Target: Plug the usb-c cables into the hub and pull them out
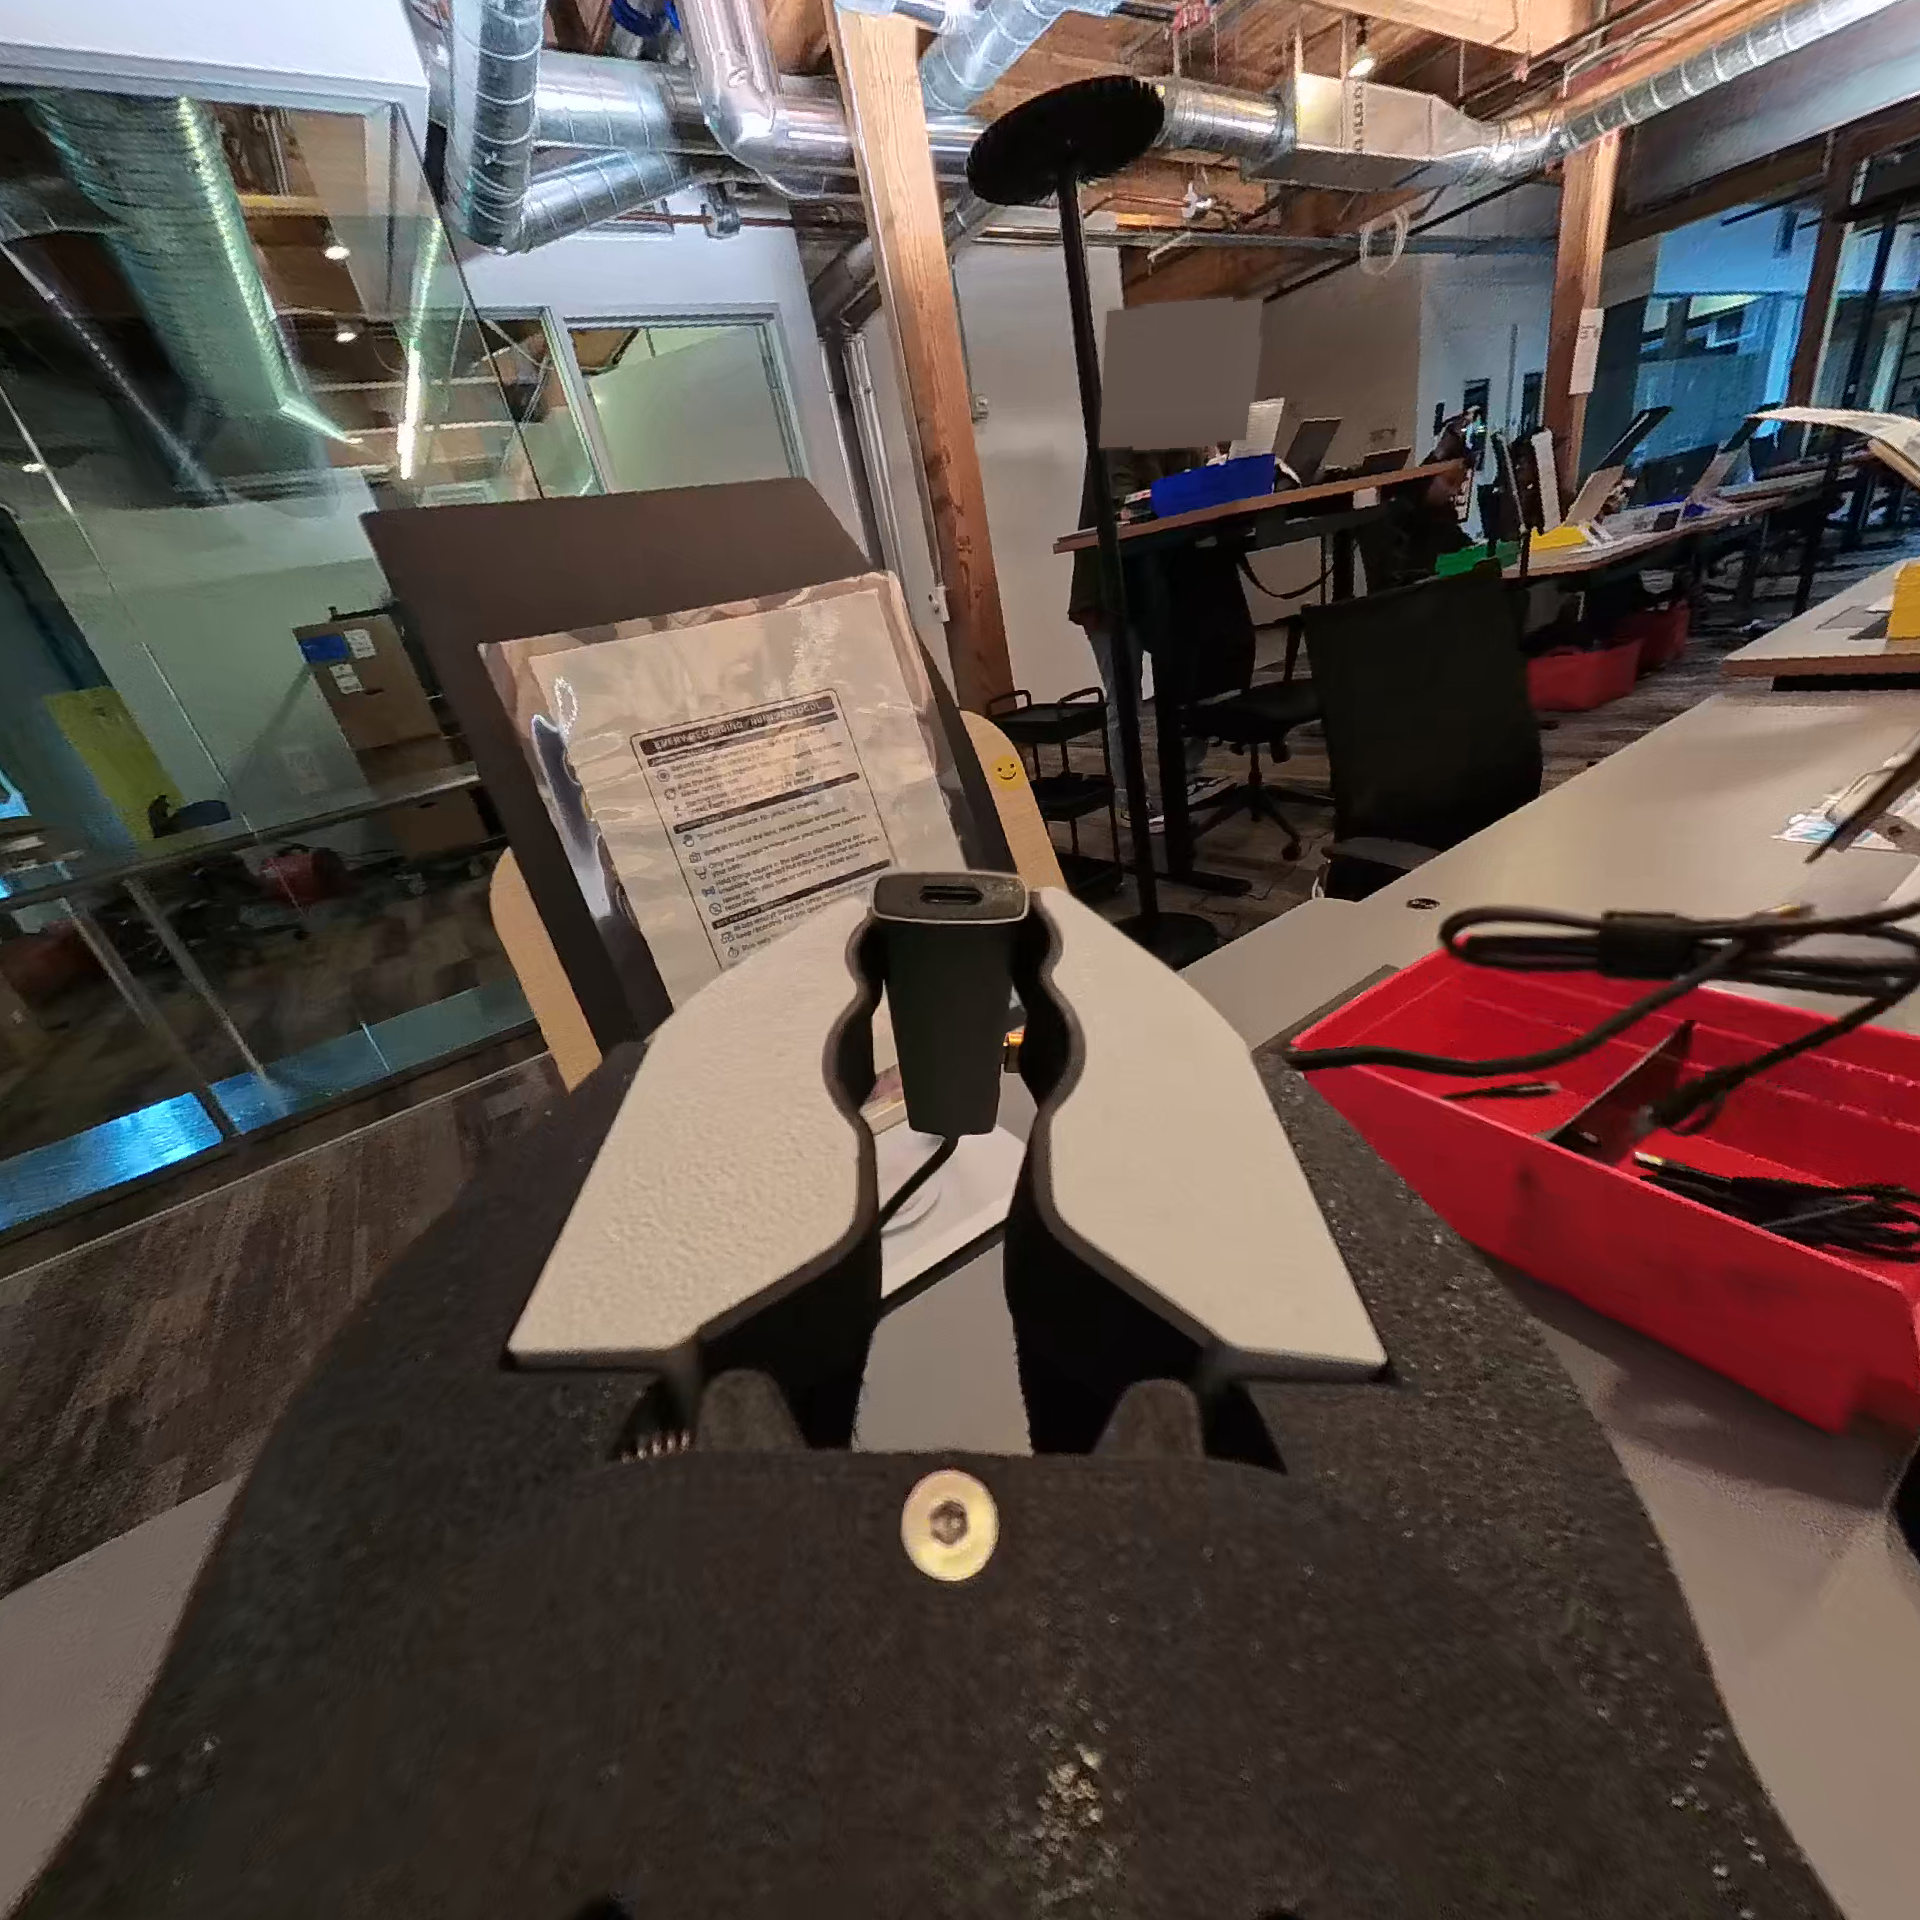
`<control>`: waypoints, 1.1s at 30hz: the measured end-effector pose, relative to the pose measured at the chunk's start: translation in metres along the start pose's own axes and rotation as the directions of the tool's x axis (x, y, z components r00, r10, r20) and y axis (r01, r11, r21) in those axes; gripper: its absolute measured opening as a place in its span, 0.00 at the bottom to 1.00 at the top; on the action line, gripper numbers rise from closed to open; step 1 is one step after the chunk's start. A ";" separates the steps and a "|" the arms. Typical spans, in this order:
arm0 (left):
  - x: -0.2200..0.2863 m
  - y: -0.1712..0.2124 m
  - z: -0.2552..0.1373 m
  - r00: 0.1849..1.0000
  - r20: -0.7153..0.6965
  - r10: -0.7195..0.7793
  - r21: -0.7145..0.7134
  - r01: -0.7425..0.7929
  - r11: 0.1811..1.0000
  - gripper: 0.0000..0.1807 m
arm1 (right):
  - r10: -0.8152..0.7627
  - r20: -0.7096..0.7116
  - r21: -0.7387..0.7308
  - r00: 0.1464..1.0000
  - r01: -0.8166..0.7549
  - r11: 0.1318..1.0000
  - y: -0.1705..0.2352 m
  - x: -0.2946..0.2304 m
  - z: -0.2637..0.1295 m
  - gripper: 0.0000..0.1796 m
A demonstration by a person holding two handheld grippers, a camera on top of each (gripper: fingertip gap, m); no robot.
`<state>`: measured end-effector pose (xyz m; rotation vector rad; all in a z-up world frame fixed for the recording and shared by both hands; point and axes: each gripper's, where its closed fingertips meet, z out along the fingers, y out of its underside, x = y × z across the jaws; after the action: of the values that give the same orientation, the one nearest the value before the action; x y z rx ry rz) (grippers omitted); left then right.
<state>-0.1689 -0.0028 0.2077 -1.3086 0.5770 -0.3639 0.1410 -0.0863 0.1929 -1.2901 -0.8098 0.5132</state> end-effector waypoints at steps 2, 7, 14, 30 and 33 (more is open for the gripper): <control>-0.003 0.002 0.003 0.999 0.032 -0.010 -0.004 0.011 1.000 0.13 | 0.010 0.088 0.051 0.996 -0.015 0.999 -0.007 -0.011 -0.008 0.03; -0.021 0.014 0.006 0.994 0.099 -0.056 -0.031 0.059 0.998 0.13 | -0.034 0.295 0.119 0.955 -0.001 0.993 -0.017 -0.045 -0.022 0.02; -0.027 0.008 -0.002 0.963 -0.049 -0.265 0.039 0.267 0.963 0.13 | 0.010 0.190 0.283 0.982 -0.064 0.957 -0.031 -0.008 -0.040 0.02; 0.035 -0.023 -0.009 0.865 -0.387 -0.320 0.067 0.373 0.925 0.13 | 0.100 -0.045 -0.124 0.994 -0.105 0.987 0.054 0.039 0.056 0.03; 0.043 -0.029 -0.015 0.837 -0.430 -0.338 0.063 0.401 0.914 0.13 | 0.079 0.014 -0.186 0.997 -0.075 0.980 0.069 0.027 0.082 0.03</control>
<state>-0.1410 -0.0453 0.2253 -1.1979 0.6294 -1.0084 0.1018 0.0016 0.1378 -1.4946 -0.8431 0.5240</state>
